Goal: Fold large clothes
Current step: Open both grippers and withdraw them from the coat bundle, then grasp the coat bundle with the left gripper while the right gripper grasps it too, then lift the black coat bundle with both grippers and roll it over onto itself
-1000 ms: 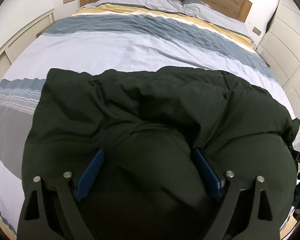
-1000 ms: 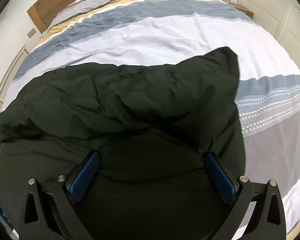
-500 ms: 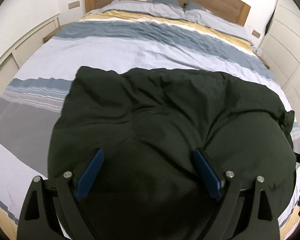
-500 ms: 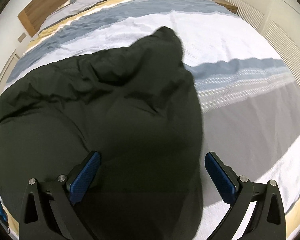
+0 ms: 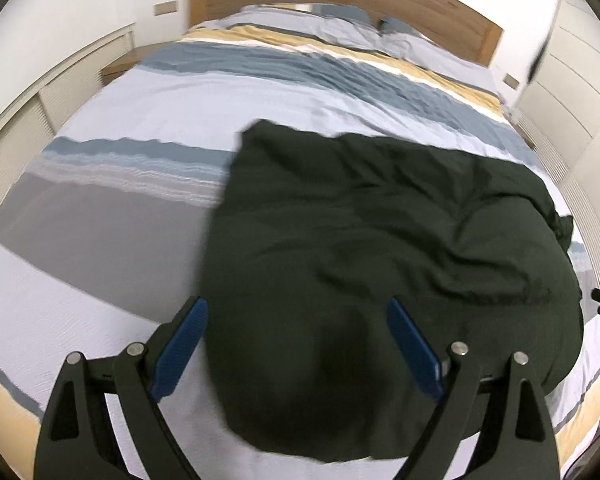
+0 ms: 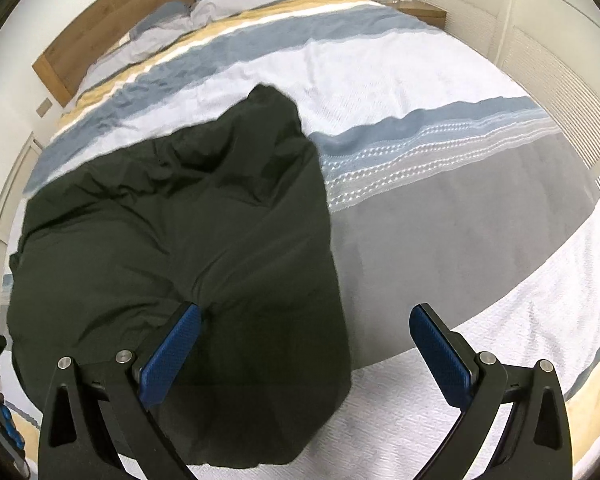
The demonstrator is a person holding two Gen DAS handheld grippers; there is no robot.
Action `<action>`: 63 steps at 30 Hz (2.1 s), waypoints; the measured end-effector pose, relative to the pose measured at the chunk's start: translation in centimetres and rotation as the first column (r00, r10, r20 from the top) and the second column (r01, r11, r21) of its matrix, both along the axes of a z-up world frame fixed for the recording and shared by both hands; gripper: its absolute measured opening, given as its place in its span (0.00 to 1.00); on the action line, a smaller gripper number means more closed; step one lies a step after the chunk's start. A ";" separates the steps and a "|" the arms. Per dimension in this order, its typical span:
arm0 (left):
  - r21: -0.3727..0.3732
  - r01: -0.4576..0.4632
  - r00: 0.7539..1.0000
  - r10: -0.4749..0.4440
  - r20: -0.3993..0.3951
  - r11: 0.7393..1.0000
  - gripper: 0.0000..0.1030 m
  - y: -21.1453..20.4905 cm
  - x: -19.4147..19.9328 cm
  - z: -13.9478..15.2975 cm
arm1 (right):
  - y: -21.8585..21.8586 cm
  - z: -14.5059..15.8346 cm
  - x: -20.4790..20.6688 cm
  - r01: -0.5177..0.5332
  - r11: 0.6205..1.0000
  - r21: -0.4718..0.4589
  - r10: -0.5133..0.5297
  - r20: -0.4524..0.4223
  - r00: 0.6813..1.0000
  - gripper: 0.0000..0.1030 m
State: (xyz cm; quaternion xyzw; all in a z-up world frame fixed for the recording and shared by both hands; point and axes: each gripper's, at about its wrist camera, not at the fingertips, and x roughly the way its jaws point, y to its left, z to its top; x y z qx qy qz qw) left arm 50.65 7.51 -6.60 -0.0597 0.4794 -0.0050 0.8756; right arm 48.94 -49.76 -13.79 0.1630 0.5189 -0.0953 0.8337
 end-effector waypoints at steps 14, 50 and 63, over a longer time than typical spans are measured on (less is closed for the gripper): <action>-0.256 -0.047 0.996 0.025 -0.089 0.966 0.89 8.0 4.2 -3.4 | -1.1 -2.1 4.5 -0.075 0.983 0.166 0.066 0.058 0.996 0.99; -0.691 0.026 0.969 -0.188 -0.160 0.723 1.00 2.9 13.9 -16.7 | 2.7 -14.6 16.4 -0.329 0.782 0.530 0.312 0.125 0.942 1.00; -0.661 0.008 0.987 -0.111 -0.115 0.750 0.20 0.1 11.2 -12.7 | 6.3 -10.9 16.5 -0.337 0.809 0.482 0.312 0.134 0.941 0.25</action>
